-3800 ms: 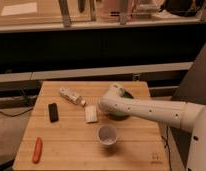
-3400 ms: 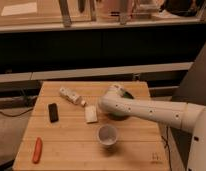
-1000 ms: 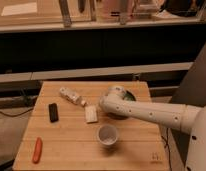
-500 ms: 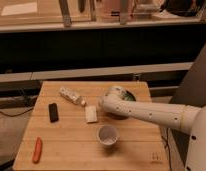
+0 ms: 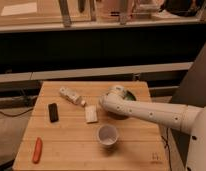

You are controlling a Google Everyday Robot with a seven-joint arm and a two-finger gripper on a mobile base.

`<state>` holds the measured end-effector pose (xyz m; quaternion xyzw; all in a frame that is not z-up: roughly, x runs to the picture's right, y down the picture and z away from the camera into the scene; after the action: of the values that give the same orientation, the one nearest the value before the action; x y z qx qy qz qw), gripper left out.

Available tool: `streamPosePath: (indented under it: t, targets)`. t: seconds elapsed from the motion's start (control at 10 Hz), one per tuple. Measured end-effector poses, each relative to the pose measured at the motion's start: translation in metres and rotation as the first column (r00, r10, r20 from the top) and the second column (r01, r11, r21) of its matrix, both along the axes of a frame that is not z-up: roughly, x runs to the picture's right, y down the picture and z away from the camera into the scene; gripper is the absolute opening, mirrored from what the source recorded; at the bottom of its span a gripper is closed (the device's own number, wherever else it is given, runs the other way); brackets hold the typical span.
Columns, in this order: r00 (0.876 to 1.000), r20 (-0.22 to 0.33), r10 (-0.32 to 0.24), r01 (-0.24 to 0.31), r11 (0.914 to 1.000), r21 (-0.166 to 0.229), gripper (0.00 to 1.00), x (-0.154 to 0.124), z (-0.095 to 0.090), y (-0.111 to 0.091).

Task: Place the white sponge in the ceramic bowl

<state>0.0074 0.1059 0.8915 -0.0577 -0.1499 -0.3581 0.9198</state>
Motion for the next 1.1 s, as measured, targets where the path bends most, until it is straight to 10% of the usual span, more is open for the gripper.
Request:
streamPosePath:
  t: [0.6, 1.1]
  targets:
    - [0.998, 0.056, 0.022, -0.020, 0.9993, -0.031, 0.71, 0.0004, -0.0028, 0.0009]
    - [0.988, 0.131, 0.081, -0.068, 0.9928, -0.098, 0.80, -0.0011, -0.0046, 0.0025]
